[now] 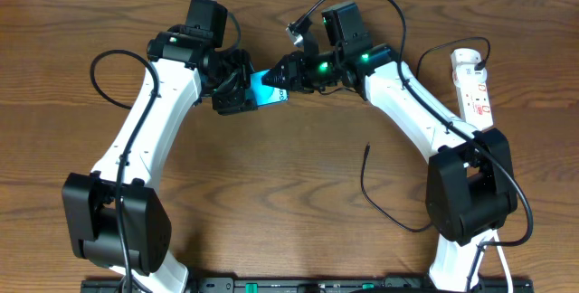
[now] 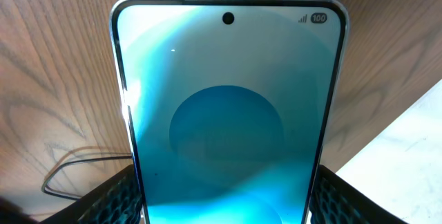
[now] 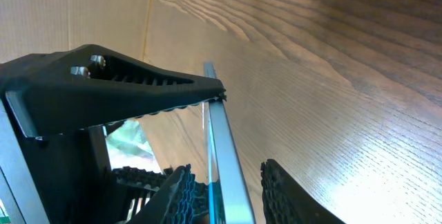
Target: Plug charger to phone and switch on socket
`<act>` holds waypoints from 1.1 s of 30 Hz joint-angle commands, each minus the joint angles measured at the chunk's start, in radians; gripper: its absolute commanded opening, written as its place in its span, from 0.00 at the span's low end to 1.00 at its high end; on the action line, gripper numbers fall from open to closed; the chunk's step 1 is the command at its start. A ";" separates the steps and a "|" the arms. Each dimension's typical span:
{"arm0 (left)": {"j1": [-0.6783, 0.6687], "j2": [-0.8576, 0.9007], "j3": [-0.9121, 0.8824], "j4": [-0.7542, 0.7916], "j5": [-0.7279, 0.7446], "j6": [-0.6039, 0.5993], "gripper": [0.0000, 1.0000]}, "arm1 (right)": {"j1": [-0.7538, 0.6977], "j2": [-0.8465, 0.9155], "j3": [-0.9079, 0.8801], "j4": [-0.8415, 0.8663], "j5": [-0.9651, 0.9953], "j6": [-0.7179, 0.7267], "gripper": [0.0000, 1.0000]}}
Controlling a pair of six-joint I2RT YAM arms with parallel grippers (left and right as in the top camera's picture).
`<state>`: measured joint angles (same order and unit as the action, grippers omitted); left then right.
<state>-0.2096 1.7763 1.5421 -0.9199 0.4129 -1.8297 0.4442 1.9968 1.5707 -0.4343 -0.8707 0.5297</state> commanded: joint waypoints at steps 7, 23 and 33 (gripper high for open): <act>0.003 -0.020 0.000 -0.005 -0.006 -0.008 0.07 | 0.009 0.005 0.011 -0.005 0.005 -0.023 0.30; 0.003 -0.020 0.000 -0.005 -0.006 -0.004 0.07 | 0.030 0.005 0.011 -0.005 0.005 -0.023 0.20; 0.003 -0.020 0.000 -0.005 -0.006 0.000 0.07 | 0.031 0.005 0.011 -0.006 0.005 -0.023 0.12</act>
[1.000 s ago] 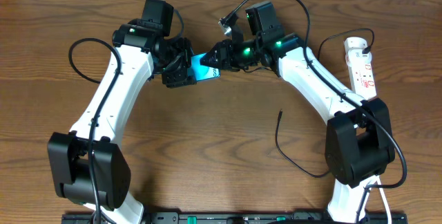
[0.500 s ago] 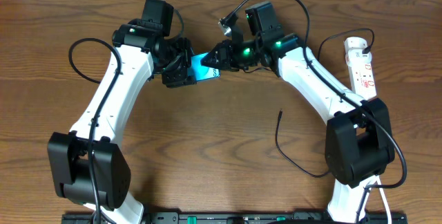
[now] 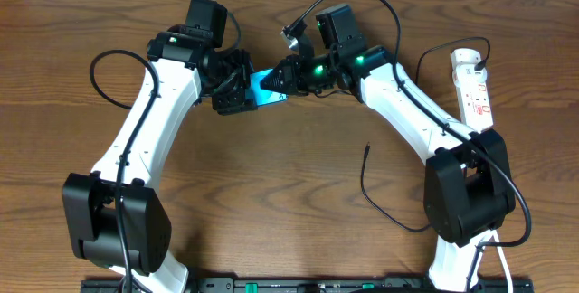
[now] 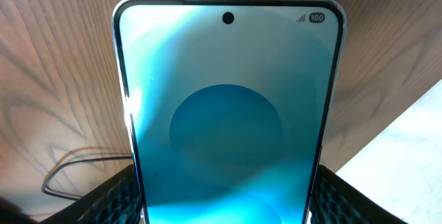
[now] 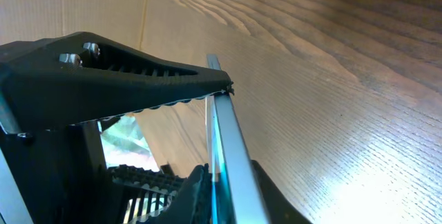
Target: Plug charger to phone and switch on socket
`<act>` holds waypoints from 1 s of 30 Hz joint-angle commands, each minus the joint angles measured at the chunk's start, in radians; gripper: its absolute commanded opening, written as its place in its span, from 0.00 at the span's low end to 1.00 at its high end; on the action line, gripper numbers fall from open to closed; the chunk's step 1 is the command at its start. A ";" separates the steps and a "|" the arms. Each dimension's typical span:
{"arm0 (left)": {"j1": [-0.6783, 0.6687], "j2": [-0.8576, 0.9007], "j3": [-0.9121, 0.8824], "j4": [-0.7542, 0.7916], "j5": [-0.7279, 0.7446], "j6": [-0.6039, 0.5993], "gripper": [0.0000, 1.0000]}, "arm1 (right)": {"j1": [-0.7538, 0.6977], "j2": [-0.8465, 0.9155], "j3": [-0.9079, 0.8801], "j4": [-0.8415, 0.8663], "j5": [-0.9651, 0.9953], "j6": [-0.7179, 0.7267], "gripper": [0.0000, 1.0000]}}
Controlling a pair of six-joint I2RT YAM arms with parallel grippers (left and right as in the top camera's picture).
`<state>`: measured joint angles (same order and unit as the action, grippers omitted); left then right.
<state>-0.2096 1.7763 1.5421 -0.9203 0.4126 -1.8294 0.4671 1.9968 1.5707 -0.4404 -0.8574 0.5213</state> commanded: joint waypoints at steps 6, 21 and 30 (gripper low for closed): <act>0.003 -0.020 0.000 -0.005 -0.006 0.000 0.08 | 0.008 0.005 0.011 -0.001 -0.008 -0.014 0.10; 0.003 -0.020 0.000 -0.005 -0.006 0.003 0.07 | 0.008 0.005 0.011 -0.001 -0.008 -0.014 0.01; 0.003 -0.020 0.000 -0.005 -0.006 0.008 0.07 | 0.008 0.005 0.011 -0.002 -0.008 -0.025 0.01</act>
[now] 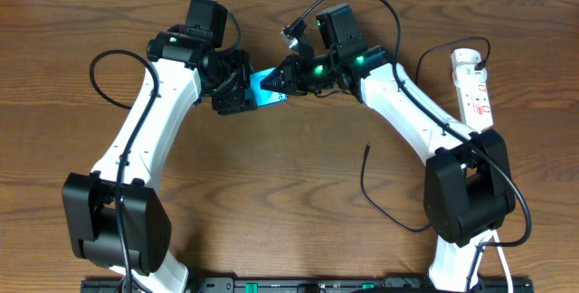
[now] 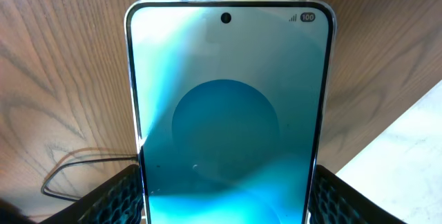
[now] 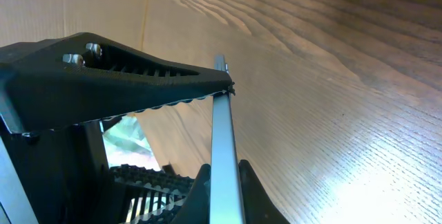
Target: Plug charger to phone and switch on socket
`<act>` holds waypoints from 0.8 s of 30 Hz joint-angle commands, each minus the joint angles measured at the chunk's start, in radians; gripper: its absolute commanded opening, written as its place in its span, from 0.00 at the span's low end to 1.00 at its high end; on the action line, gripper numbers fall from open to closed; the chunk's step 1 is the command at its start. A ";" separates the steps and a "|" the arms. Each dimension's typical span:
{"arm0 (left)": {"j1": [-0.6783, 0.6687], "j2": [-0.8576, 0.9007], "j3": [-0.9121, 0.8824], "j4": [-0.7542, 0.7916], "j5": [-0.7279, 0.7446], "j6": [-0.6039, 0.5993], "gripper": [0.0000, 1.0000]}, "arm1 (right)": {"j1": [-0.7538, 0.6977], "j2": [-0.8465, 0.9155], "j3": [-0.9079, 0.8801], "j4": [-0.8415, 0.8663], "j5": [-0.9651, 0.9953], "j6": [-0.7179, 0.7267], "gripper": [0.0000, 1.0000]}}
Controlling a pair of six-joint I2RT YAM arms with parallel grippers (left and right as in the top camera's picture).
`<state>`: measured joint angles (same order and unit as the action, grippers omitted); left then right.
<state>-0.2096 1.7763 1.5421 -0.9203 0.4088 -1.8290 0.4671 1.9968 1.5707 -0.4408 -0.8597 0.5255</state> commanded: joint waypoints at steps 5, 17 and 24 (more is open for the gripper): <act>0.003 -0.020 0.000 -0.004 -0.002 0.019 0.14 | 0.008 0.005 0.011 -0.002 -0.006 -0.029 0.01; 0.003 -0.020 0.000 0.011 -0.002 0.082 0.61 | 0.008 0.005 0.011 -0.002 -0.006 -0.029 0.01; 0.004 -0.020 0.000 0.026 -0.002 0.088 0.77 | 0.008 0.005 0.011 -0.002 -0.006 -0.029 0.01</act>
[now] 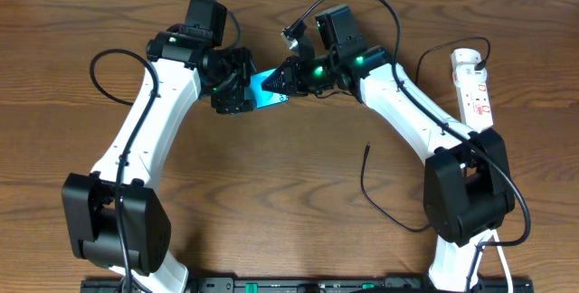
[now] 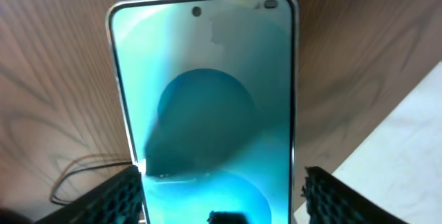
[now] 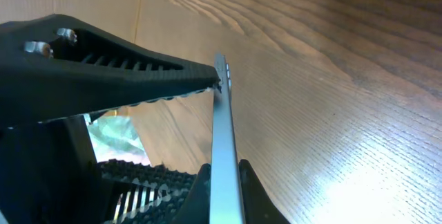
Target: Plug charger to phone and switch on socket
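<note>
The phone (image 1: 268,89), screen lit blue, hangs between both grippers at the table's far middle. My right gripper (image 1: 288,78) is shut on its thin edge; in the right wrist view the pads pinch the phone (image 3: 222,134) at the gripper (image 3: 222,177). My left gripper (image 1: 233,92) stands around the other end. In the left wrist view the phone (image 2: 204,106) tilts, with a gap to the right finger (image 2: 331,193), so the left gripper (image 2: 224,186) is open. The charger cable's loose end (image 1: 366,147) lies on the wood. The white socket strip (image 1: 473,83) sits far right.
The black charger cable loops (image 1: 389,212) toward the right arm's base. A thin black cable (image 2: 83,172) lies on the wood below the phone. A white surface (image 2: 400,155) shows at the lower right of the left wrist view.
The left gripper has opened: a gap now shows beside the phone's right edge. The phone looks smaller and tilted in the left wrist view. The right gripper stays shut on its edge.
At first my left gripper held the phone and the right jaws stood open around its edge. Then the right jaws narrowed, and later pinched the edge. Now the right gripper holds the phone and the left jaws have loosened.
</note>
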`<act>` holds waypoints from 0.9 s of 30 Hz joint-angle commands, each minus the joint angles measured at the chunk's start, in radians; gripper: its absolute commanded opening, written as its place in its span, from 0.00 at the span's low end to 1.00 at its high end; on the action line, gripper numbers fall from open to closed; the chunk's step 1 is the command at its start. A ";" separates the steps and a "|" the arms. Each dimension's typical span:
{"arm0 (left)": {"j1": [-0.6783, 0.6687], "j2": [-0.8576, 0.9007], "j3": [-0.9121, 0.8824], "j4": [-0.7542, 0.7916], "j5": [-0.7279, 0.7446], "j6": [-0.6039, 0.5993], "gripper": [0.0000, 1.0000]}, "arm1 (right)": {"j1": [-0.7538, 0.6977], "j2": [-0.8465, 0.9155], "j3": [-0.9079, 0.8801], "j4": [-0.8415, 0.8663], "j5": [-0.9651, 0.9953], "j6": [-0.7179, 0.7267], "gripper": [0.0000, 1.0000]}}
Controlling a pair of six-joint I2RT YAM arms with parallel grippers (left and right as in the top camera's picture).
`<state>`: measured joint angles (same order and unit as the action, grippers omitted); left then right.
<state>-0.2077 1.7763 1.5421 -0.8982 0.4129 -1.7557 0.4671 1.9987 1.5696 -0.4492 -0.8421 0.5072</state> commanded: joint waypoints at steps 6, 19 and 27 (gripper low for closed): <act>0.026 -0.020 0.000 0.022 -0.006 0.067 0.86 | 0.008 0.003 0.012 -0.005 -0.001 -0.011 0.01; 0.150 -0.020 0.000 0.048 0.137 0.556 0.94 | -0.058 0.003 0.012 -0.019 0.021 0.005 0.01; 0.230 -0.020 0.000 0.141 0.369 0.867 0.95 | -0.116 0.003 0.012 -0.018 0.021 0.150 0.01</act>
<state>-0.0021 1.7763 1.5421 -0.7647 0.6544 -1.0657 0.3656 1.9987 1.5696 -0.4721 -0.7967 0.5755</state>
